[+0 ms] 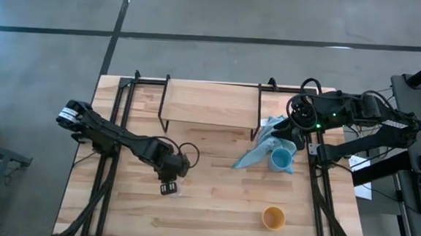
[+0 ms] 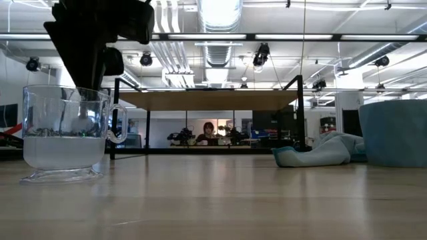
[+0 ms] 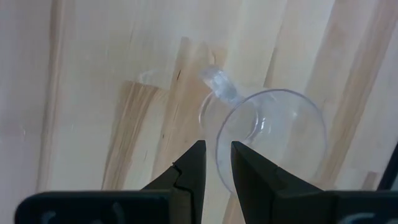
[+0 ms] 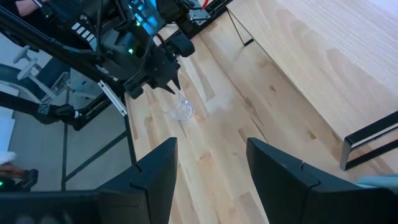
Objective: Stack small to large cups/mugs on shelf
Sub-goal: Put the transparent mug on the shelf
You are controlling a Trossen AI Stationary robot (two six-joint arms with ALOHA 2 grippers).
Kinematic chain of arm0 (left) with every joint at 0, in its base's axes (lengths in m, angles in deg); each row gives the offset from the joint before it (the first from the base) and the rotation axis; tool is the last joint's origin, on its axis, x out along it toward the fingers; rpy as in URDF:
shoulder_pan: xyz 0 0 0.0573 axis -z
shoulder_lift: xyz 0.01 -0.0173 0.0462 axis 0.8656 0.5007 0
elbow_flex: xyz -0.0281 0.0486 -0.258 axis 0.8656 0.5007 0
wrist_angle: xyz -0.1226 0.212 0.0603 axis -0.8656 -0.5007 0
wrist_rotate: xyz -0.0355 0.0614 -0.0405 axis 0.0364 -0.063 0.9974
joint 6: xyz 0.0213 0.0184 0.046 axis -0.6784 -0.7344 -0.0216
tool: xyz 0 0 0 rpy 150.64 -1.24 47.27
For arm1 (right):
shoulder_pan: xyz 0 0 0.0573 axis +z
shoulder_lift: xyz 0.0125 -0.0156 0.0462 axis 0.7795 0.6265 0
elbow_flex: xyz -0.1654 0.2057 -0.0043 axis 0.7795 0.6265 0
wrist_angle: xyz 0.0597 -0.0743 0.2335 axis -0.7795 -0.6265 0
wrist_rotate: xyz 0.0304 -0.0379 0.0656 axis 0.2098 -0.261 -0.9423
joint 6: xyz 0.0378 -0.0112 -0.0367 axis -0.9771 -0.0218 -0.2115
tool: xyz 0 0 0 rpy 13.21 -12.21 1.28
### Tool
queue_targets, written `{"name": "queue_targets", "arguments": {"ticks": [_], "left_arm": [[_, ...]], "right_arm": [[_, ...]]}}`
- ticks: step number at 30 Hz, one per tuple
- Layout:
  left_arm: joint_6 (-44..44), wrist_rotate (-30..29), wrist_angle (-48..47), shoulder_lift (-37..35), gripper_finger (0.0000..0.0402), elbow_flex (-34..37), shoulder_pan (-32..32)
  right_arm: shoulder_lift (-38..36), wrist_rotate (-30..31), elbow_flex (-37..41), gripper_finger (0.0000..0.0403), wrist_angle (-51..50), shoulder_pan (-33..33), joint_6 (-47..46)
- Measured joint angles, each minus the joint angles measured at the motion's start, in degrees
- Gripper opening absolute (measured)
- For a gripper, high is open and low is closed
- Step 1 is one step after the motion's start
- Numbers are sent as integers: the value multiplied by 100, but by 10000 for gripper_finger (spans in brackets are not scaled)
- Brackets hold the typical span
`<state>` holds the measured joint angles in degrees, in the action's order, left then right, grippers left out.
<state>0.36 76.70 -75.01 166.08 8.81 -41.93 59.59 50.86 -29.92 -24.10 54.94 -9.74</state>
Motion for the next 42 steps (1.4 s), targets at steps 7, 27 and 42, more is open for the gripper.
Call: {"name": "queue_targets", "arguments": {"ticks": [7,27,42], "left_arm": [[-5,2,27,0,61,136,0],[-3,17,268,0,2,354,-2],[-760,-438,-891,-28,0,-1004,-481]], "right_arm": [[0,0,0,186,0,1,0],[0,0,0,187,2,2,0],[0,1,-2,187,2,0,135]]}}
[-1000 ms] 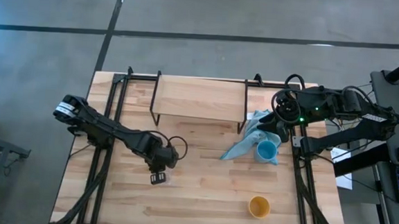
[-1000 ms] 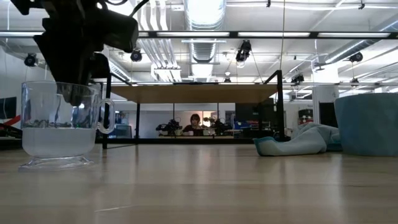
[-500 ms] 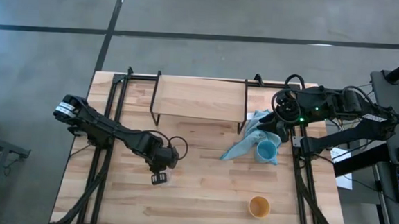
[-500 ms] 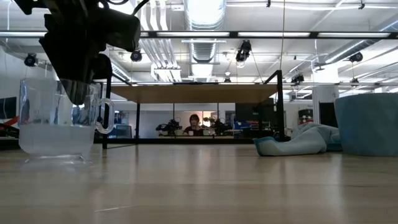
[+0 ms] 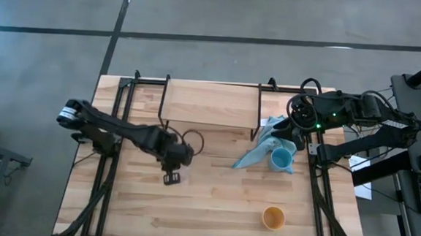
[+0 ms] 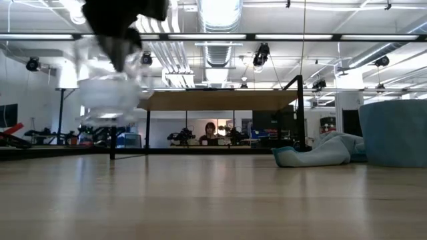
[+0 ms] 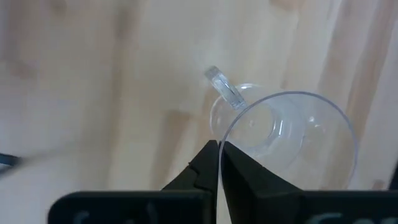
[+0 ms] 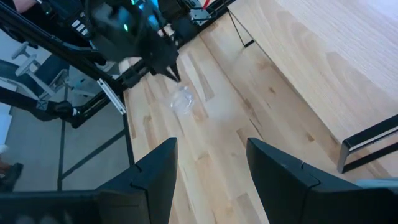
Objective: Stack small to large cups/mugs on shelf
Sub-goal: Put the transparent mug on the shelf
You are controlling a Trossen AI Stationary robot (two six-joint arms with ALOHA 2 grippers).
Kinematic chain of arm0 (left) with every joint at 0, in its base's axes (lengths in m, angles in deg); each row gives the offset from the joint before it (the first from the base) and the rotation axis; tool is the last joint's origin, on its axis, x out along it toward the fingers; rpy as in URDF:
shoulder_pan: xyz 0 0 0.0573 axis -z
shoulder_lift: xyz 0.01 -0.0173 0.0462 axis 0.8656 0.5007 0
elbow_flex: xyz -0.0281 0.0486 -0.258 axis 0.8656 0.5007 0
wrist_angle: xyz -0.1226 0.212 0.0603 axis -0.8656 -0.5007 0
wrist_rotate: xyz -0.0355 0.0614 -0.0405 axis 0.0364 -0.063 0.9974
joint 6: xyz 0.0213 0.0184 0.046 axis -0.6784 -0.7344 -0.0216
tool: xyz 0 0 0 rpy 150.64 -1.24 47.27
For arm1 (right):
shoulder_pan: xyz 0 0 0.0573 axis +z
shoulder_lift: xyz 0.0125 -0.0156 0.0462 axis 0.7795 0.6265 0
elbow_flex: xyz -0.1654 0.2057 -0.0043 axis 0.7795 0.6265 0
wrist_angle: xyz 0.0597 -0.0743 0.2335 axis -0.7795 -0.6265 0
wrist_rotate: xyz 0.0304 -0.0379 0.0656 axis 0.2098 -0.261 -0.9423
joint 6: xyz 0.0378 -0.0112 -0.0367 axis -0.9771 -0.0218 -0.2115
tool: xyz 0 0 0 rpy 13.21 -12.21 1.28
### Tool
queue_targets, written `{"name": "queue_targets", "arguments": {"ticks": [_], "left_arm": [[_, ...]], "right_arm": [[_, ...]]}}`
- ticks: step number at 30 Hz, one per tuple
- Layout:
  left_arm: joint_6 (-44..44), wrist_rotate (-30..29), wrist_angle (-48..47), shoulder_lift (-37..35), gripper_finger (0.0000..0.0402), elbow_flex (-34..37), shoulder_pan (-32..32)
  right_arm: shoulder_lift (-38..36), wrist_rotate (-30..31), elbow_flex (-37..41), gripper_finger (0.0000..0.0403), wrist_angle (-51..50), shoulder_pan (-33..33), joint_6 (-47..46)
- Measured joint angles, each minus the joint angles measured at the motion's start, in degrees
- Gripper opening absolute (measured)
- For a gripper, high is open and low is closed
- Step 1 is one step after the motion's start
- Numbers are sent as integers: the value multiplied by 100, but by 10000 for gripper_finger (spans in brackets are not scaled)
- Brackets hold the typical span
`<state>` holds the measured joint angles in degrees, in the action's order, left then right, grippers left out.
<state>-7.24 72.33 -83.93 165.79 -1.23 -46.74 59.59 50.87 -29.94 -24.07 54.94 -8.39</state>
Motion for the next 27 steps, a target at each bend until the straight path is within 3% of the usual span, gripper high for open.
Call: {"name": "queue_targets", "arguments": {"ticks": [6,15,27], "left_arm": [[-648,-684,-604,0,0,-1096,-574],[-1292,-1213,-1348,-4,0,-2442,-1852],[-1326,-1157,-1601,-5,0,-2751,-3634]], "right_arm": [[0,1,0,187,0,1,7],[0,2,0,187,0,0,18],[0,0,0,187,0,0,18]]}}
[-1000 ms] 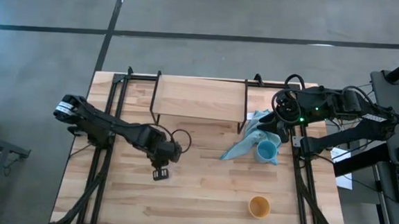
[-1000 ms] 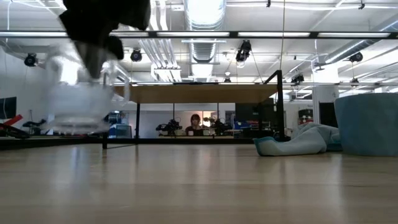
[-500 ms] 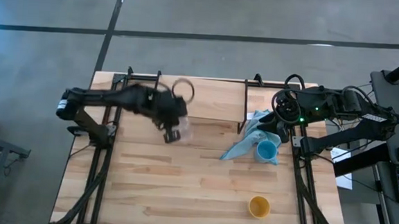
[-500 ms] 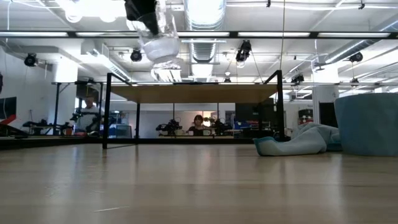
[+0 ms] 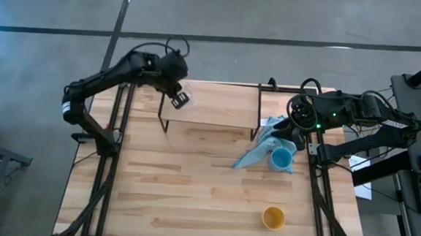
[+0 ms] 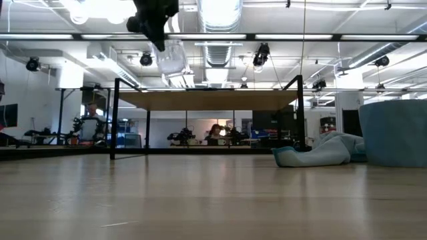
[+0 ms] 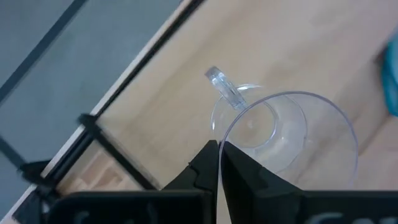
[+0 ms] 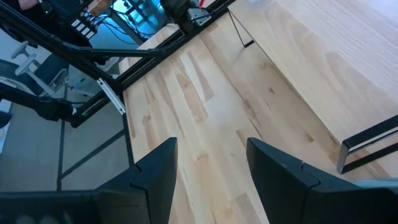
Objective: Stack small to large cups/mugs on shelf
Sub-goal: Put the transparent mug on the shelf
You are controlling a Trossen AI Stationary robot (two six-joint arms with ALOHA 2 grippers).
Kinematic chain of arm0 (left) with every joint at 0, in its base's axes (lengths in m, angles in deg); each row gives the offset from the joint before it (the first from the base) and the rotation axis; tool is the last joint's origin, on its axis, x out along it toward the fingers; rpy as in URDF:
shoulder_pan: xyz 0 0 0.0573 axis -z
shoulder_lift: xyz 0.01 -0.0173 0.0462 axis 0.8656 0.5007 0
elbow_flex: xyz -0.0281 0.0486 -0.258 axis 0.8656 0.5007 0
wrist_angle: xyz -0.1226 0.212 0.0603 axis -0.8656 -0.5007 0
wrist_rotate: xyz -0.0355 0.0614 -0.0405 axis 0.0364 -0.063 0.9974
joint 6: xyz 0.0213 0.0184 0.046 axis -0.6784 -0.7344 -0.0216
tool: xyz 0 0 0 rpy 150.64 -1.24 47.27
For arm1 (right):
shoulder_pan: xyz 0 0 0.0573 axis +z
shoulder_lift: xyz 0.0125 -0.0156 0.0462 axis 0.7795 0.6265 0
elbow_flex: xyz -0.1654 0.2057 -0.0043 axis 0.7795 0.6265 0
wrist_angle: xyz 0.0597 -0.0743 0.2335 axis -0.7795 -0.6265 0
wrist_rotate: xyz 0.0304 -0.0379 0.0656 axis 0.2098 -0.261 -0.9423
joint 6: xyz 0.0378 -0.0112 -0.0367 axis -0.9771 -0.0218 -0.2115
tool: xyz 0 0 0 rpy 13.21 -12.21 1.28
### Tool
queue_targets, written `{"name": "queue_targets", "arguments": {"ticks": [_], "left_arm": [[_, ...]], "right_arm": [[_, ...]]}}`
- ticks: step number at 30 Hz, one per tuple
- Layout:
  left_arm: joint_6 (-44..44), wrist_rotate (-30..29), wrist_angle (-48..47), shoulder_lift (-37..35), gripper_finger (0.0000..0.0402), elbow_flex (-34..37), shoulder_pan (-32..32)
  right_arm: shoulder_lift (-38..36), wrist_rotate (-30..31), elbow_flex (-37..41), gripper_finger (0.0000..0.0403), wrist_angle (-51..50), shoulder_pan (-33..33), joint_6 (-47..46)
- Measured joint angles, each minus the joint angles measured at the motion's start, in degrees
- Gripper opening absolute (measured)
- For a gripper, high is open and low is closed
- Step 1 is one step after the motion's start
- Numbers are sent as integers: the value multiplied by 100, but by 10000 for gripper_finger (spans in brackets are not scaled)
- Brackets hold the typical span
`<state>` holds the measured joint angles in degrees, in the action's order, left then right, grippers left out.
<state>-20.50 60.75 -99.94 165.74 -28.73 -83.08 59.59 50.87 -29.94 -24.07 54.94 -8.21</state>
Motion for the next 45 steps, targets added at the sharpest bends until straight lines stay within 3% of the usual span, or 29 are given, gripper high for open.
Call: {"name": "queue_targets", "arguments": {"ticks": [10,28,40,45], "left_arm": [[167,263,-320,38,0,139,-539],[131,225,-243,38,0,732,-570],[-11,113,-146,40,0,734,-576],[-9,106,-124,120,21,734,-580]], "right_arm": [[0,0,0,186,0,0,0],[0,2,0,186,0,2,0],[0,2,0,186,0,0,33],[0,1,0,186,0,1,42]]}}
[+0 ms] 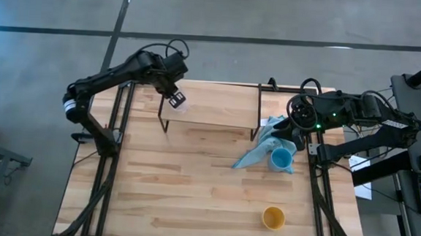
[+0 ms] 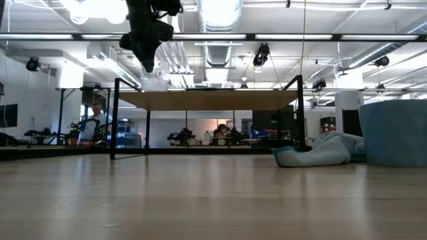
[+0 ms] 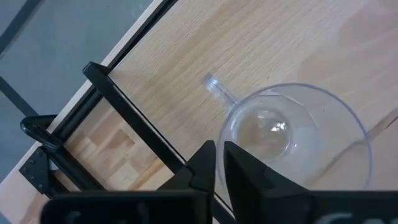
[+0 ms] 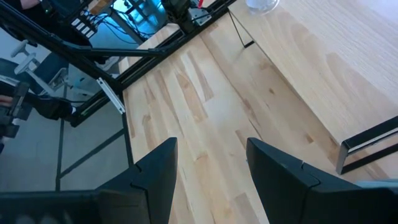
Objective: Stack small to large cups/mugs on shelf
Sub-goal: Put the transparent mug on the shelf
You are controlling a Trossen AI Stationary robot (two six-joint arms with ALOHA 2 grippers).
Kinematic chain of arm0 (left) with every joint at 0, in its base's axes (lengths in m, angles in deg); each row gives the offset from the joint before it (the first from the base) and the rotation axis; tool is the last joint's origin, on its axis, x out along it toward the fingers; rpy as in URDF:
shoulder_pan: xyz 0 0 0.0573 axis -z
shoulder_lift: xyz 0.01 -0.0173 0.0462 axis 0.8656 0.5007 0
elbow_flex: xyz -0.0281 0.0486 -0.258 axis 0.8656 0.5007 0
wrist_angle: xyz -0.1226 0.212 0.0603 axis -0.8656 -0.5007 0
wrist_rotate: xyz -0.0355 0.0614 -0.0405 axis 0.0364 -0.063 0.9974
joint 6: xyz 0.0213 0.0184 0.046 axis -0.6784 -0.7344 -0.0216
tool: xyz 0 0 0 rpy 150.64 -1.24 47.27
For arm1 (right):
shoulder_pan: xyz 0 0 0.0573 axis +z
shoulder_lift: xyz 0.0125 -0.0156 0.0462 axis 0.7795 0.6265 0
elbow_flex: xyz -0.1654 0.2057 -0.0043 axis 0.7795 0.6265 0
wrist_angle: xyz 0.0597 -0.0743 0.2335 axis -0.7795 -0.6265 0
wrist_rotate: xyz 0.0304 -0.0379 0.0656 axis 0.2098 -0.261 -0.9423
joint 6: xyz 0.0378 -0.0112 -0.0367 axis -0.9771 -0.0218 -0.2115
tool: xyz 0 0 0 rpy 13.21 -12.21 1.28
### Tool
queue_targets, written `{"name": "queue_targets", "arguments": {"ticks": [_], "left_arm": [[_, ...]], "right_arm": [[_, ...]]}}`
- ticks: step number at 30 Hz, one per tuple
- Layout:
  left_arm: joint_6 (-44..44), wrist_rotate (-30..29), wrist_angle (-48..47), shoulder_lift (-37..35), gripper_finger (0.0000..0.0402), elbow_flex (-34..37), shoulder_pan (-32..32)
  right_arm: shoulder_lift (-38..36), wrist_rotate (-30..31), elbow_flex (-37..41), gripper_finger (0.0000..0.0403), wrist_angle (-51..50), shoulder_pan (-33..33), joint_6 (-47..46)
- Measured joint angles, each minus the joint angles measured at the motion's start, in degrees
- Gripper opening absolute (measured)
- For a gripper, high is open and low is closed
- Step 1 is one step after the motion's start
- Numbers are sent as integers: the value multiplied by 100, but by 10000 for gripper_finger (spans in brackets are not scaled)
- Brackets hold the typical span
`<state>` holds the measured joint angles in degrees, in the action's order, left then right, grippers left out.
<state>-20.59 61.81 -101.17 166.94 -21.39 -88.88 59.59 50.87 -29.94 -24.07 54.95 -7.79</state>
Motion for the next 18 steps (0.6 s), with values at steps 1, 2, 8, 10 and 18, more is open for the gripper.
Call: {"name": "queue_targets", "arguments": {"ticks": [1,2,8,10,18], "left_arm": [[0,0,15,29,27,0,0],[0,-1,43,54,33,0,0],[1,-10,257,211,57,-2,0],[-7,-11,283,217,58,-4,0],[-11,-170,275,64,59,-112,0]], "right_arm": [[0,1,0,186,0,0,0],[0,1,0,186,0,-1,0],[0,1,0,186,-92,1,0],[0,0,0,186,-257,1,0],[0,-1,0,186,-1144,1,-292]]}}
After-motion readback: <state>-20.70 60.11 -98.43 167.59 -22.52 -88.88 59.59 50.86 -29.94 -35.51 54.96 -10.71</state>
